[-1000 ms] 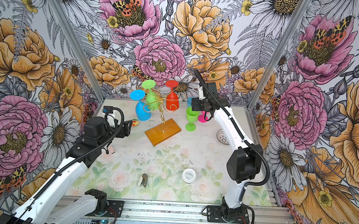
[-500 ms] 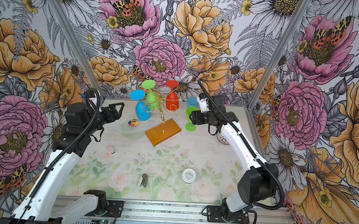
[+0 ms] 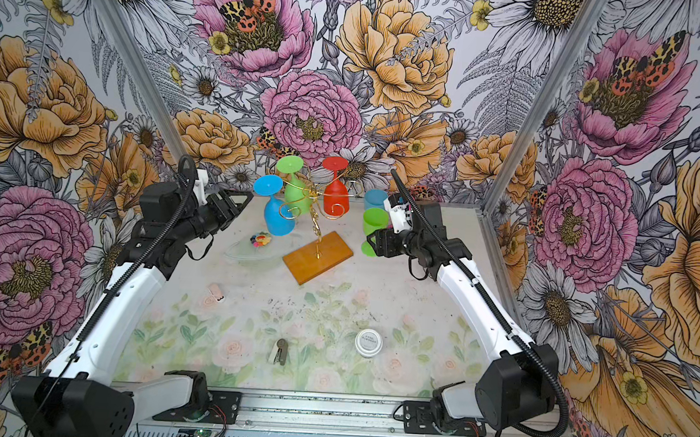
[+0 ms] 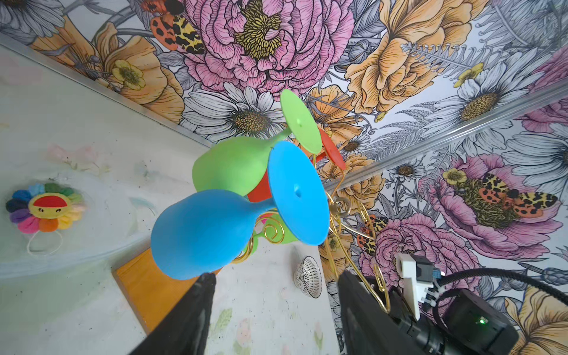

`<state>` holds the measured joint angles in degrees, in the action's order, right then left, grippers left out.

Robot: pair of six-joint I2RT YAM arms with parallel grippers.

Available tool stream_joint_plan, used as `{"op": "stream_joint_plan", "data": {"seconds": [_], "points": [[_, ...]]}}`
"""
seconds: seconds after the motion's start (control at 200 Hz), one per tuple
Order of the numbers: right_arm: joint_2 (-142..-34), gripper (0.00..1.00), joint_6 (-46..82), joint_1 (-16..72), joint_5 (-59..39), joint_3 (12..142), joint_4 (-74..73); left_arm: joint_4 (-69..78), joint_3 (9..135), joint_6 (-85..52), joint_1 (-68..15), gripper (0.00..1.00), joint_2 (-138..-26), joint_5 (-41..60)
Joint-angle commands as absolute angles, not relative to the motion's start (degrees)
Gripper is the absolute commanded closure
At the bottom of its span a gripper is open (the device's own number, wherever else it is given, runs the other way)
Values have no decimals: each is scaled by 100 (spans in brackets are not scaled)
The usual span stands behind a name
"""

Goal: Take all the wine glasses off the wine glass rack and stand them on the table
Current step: 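Move the left gripper to the blue glass foot while the right gripper draws back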

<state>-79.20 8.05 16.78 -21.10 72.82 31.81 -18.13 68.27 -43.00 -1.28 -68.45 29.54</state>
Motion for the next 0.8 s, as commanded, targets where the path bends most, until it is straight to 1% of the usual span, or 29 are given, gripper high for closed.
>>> {"op": "stream_joint_plan", "data": {"seconds": [0.0, 0.13, 0.38, 0.696, 0.796], "points": [[-7671, 28, 902, 1626, -2206, 7173, 2908, -1355, 6957, -4805, -70, 36, -6941, 3279], [-7583, 28, 988, 1634, -2215, 7081, 2848, -1064, 6925, -5164, -32, 40, -7108, 3394], [-7388, 28, 932, 1626, -2101, 6953, 2832, -903, 6984, -5352, -16, 44, -7324, 3480], [-7310, 28, 923, 1629, -2062, 6882, 2838, -750, 7086, -5541, -11, 56, -7554, 3551], [-7291, 28, 914, 1629, -2048, 6869, 2832, -707, 7119, -5571, -15, 56, -7601, 3537]]}}
